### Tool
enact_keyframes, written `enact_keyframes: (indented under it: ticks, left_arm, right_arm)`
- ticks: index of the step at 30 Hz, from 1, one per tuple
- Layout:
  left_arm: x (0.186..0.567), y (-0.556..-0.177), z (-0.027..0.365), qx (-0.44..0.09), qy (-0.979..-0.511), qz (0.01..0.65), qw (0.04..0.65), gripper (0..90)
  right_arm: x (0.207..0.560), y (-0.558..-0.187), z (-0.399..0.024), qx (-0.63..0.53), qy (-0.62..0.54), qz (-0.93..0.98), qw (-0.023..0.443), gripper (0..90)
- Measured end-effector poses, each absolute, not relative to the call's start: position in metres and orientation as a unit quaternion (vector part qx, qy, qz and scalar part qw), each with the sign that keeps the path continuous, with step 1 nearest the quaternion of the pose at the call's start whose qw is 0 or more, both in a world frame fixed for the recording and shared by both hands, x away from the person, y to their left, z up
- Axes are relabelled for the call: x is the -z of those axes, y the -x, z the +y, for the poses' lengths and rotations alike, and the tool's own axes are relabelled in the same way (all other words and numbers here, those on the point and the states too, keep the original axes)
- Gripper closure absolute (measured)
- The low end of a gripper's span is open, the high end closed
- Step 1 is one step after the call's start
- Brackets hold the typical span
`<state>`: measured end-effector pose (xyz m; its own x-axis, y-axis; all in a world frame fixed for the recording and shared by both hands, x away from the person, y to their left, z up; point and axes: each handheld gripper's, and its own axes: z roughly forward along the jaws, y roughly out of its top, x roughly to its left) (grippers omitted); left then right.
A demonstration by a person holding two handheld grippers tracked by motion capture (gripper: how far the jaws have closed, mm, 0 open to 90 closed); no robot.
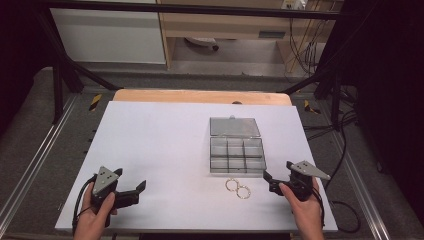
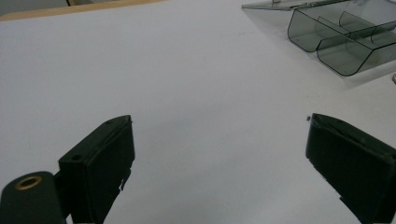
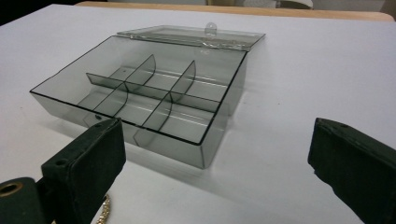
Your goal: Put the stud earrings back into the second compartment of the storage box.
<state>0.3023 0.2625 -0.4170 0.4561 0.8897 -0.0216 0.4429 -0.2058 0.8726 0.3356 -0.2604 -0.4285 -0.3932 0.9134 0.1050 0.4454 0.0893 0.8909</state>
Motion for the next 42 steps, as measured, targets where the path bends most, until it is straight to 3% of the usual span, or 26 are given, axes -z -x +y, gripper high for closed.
enact_keyframes:
  ticks: [24,35,42]
  left_arm:
    - [0.417,-0.302,0.262,-0.255,-0.736,0.453,0.434,8.2]
    - [0.418,-0.302,0.262,-0.253,-0.737,0.453,0.433,8.2]
    - [0.418,-0.302,0.263,-0.253,-0.737,0.455,0.431,8.2]
  right_arm:
    - [0.415,-0.321,-0.227,-0.467,-0.444,0.721,0.252,17.0]
    - [0.425,-0.320,-0.209,-0.432,-0.426,0.765,0.213,46.9]
    - [0.437,-0.324,-0.209,-0.410,-0.440,0.780,0.176,56.6]
